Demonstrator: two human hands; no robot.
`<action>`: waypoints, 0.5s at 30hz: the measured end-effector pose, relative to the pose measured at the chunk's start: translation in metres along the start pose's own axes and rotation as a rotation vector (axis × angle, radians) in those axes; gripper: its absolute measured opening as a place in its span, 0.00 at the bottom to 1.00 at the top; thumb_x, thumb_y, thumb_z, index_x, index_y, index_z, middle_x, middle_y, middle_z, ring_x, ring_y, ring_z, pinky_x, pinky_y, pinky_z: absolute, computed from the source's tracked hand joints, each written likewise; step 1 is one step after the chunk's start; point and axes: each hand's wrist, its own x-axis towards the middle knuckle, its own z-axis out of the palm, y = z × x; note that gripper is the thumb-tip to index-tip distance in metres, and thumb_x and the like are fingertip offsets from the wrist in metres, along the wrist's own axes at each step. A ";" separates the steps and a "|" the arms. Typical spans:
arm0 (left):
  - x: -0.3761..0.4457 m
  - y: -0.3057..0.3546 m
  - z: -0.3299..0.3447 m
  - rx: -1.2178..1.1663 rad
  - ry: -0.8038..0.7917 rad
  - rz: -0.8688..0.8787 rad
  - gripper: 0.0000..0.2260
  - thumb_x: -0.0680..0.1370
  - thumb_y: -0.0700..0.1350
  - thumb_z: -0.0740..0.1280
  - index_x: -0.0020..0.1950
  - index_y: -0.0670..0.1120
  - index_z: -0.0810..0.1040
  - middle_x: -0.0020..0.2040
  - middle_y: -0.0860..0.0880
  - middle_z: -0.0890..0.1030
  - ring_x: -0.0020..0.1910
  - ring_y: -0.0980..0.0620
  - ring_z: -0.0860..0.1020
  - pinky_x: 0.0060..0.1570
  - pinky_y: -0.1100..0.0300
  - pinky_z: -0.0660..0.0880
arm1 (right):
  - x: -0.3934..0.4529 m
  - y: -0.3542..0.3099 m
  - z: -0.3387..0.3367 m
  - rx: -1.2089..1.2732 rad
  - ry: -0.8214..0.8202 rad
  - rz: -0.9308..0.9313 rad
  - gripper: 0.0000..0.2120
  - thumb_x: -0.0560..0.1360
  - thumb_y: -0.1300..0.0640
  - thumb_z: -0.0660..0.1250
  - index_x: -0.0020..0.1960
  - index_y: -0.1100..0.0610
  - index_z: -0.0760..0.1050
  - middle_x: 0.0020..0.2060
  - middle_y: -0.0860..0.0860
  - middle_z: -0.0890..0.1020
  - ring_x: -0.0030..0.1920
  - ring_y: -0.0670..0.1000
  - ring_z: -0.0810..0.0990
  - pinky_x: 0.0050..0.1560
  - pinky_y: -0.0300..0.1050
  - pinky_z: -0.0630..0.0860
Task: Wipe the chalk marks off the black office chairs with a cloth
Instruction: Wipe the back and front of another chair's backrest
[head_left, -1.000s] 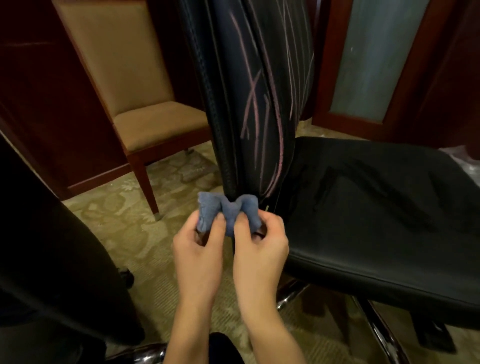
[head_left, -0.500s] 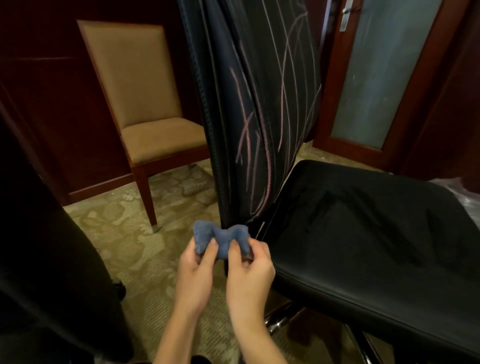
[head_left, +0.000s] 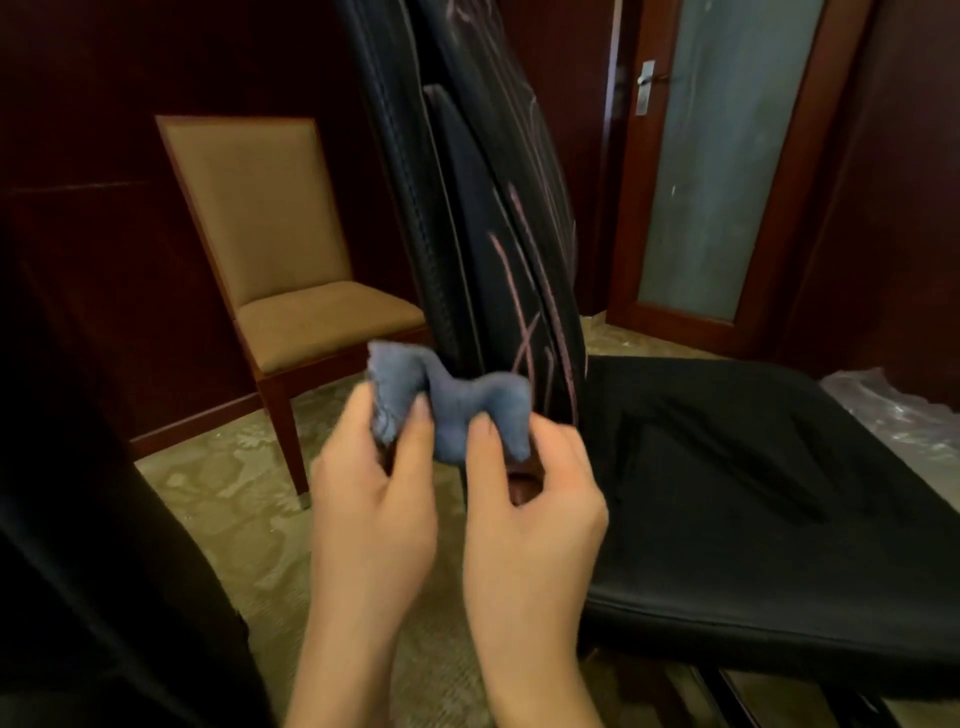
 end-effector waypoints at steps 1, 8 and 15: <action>0.008 0.008 -0.001 -0.016 0.010 0.021 0.06 0.83 0.45 0.62 0.49 0.48 0.77 0.41 0.49 0.79 0.41 0.47 0.79 0.40 0.51 0.75 | 0.006 -0.010 0.002 0.001 -0.009 -0.024 0.08 0.75 0.49 0.67 0.48 0.53 0.81 0.41 0.44 0.77 0.41 0.45 0.79 0.38 0.33 0.74; -0.030 -0.006 0.014 0.001 0.077 -0.136 0.07 0.80 0.52 0.62 0.53 0.51 0.76 0.40 0.55 0.81 0.33 0.57 0.79 0.29 0.66 0.73 | -0.011 0.011 -0.007 -0.177 -0.018 0.000 0.12 0.74 0.46 0.62 0.47 0.52 0.79 0.42 0.44 0.77 0.42 0.43 0.78 0.42 0.44 0.78; -0.059 -0.032 0.018 -0.056 0.023 -0.367 0.07 0.83 0.44 0.62 0.56 0.53 0.79 0.46 0.51 0.84 0.46 0.53 0.83 0.51 0.46 0.80 | -0.031 0.039 -0.019 -0.216 -0.049 0.112 0.09 0.73 0.52 0.65 0.46 0.56 0.80 0.42 0.45 0.76 0.41 0.43 0.77 0.42 0.43 0.75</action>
